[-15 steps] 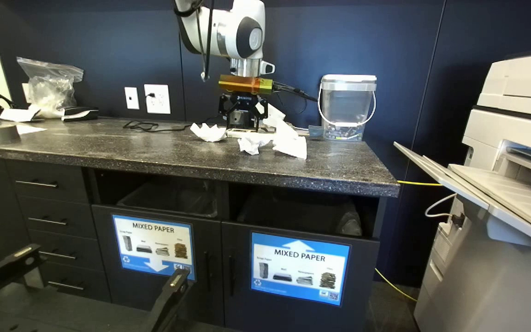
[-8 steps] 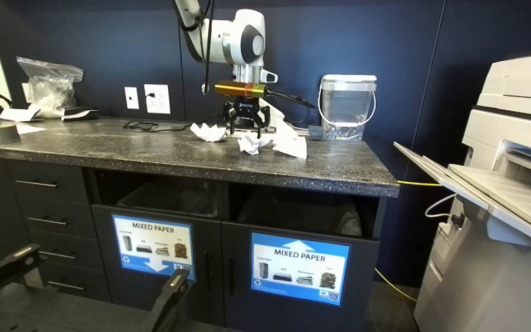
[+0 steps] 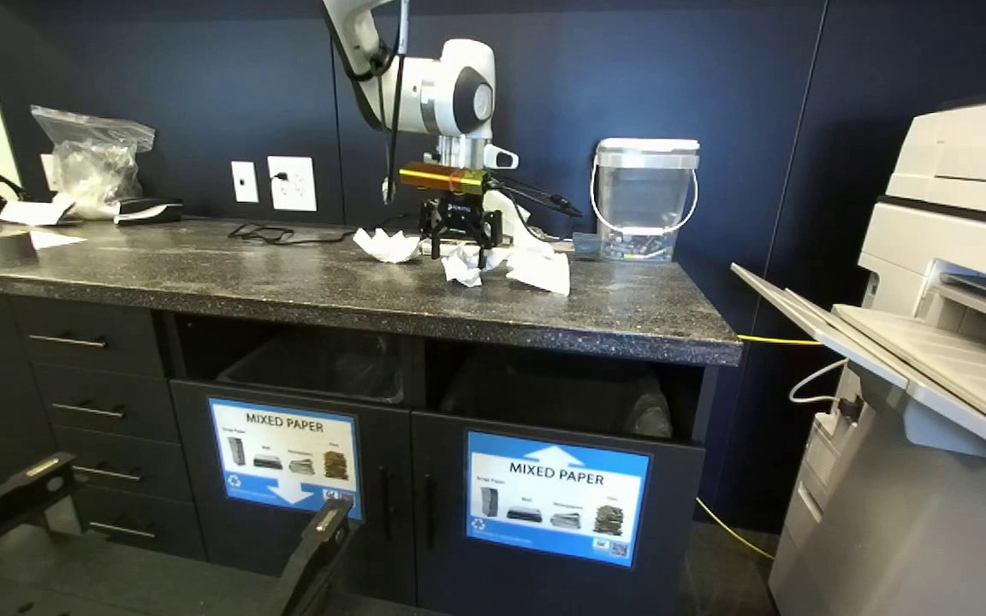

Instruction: Pick up the papers from the counter and throw them in the bin

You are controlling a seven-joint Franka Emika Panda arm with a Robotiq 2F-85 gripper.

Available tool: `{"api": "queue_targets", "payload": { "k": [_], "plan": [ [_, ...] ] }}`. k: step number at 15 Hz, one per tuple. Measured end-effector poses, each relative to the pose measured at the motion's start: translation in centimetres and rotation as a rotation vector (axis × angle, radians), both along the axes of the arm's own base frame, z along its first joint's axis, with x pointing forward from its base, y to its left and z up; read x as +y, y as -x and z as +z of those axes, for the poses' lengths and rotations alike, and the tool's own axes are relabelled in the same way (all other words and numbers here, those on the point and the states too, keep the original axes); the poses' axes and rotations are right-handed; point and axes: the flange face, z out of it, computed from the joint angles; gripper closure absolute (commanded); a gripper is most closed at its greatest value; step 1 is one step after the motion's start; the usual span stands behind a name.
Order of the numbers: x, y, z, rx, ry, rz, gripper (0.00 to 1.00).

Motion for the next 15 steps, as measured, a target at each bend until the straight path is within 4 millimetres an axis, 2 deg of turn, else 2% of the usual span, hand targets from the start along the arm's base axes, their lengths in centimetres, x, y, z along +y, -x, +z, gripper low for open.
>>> {"api": "queue_targets", "payload": {
  "k": [2, 3, 5, 12, 14, 15],
  "plan": [
    [0.0, -0.3, -0.7, 0.007, -0.001, -0.017, 0.03],
    [0.0, -0.5, -1.0, 0.01, -0.001, -0.023, 0.26],
    [0.0, -0.8, -1.5, 0.015, -0.001, -0.034, 0.3],
    [0.1, -1.5, -1.5, 0.02, 0.008, -0.038, 0.85],
    [0.3, -1.6, -1.4, 0.023, 0.02, -0.029, 0.98],
    [0.5, -1.6, -1.3, 0.028, 0.025, -0.024, 0.99]
  ]
}}
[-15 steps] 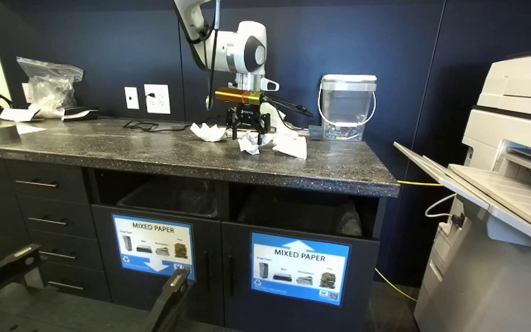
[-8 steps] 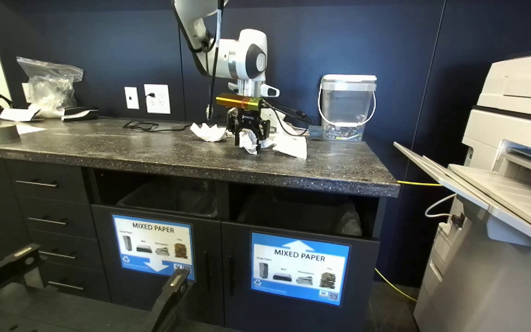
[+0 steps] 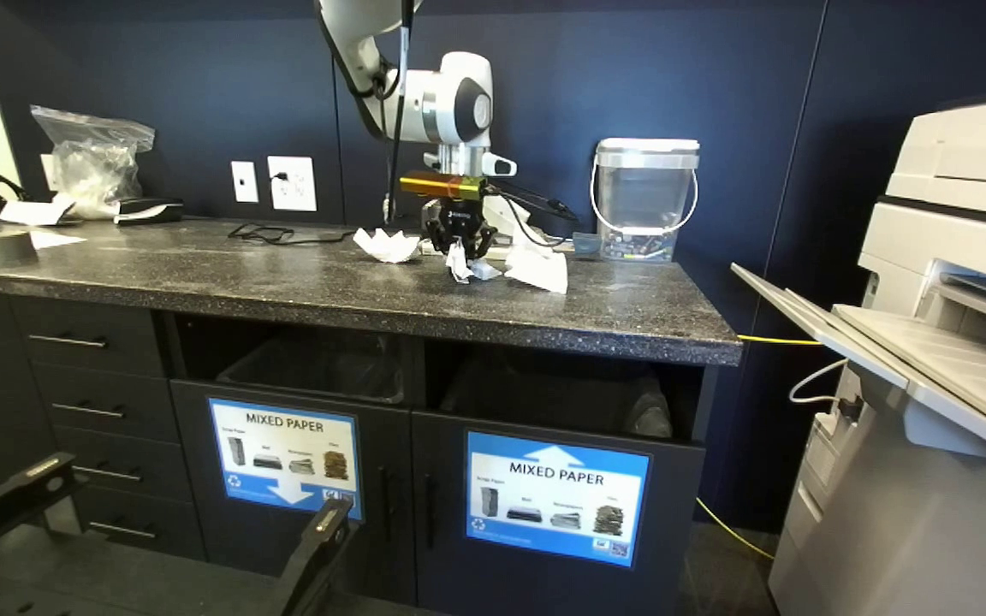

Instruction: Pick up the papers from the counter and throw them in the bin

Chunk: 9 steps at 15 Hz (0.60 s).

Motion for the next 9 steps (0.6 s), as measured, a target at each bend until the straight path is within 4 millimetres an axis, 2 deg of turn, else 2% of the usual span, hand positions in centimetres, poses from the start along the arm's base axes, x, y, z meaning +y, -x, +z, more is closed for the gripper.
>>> {"api": "queue_targets", "payload": {
  "k": [3, 9],
  "plan": [
    [0.8, 0.1, 0.0, 0.017, 0.025, 0.052, 0.97],
    [2.1, 0.3, 0.6, 0.014, 0.02, 0.263, 0.97]
  ]
}}
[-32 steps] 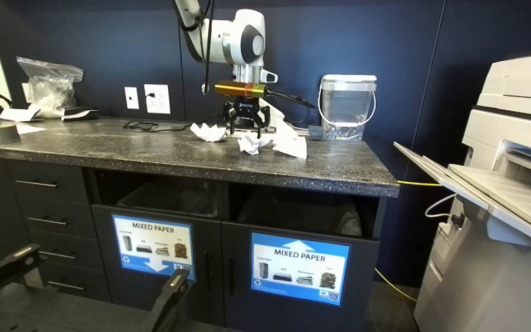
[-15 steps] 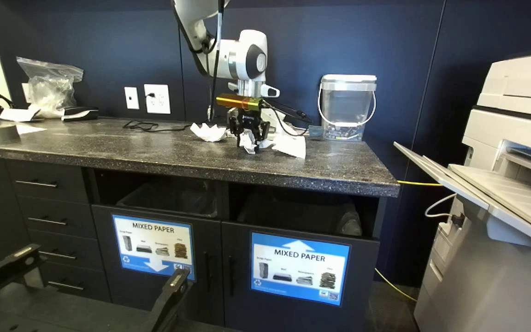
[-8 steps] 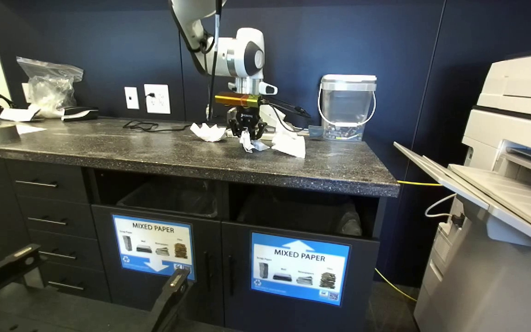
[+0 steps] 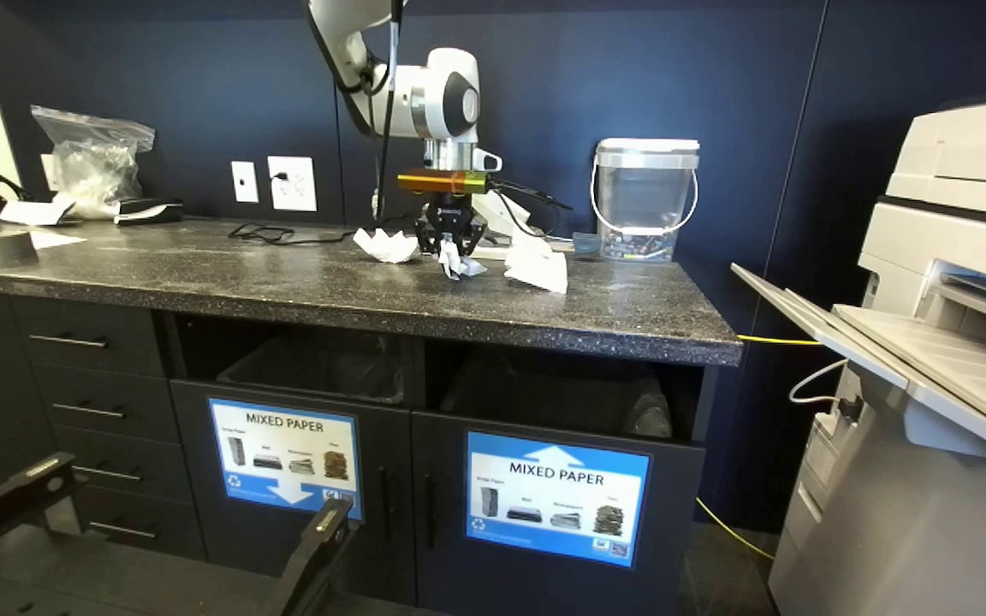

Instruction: Pick up the papers from the counter and throw them in the bin

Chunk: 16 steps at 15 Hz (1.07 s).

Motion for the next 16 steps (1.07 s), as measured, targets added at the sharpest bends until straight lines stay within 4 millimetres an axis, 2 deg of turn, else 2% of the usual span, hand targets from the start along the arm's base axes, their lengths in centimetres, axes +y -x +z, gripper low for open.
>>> {"api": "queue_targets", "payload": {
  "k": [4, 8, 11, 16],
  "plan": [
    [0.7, 0.5, 1.1, -0.009, -0.02, 0.135, 0.97],
    [1.2, 2.0, 1.7, -0.039, -0.032, 0.247, 0.97],
    [1.2, 4.2, 1.5, -0.03, -0.029, 0.311, 0.97],
    [-0.6, 9.0, 1.0, 0.026, -0.012, 0.348, 0.97]
  ]
}}
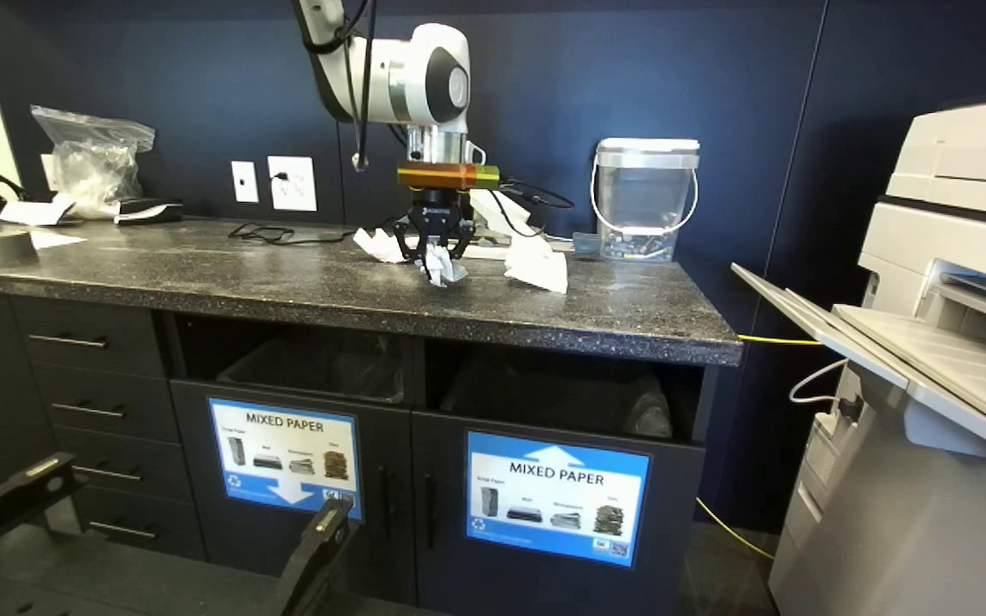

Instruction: Pick up the papers from the counter and throw them in the bin

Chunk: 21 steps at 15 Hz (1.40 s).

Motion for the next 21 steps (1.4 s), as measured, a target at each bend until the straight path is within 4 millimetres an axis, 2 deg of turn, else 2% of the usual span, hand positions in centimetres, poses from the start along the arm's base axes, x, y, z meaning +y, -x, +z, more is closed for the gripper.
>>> {"api": "queue_targets", "payload": {
  "k": [5, 9, 21],
  "plan": [
    [-2.1, 4.4, -0.3, -0.016, 0.007, -0.019, 0.97],
    [-3.4, 7.0, -1.0, -0.038, 0.008, -0.039, 0.97],
    [-5.6, 12.4, -2.4, -0.01, 0.002, -0.094, 0.97]
  ]
}}
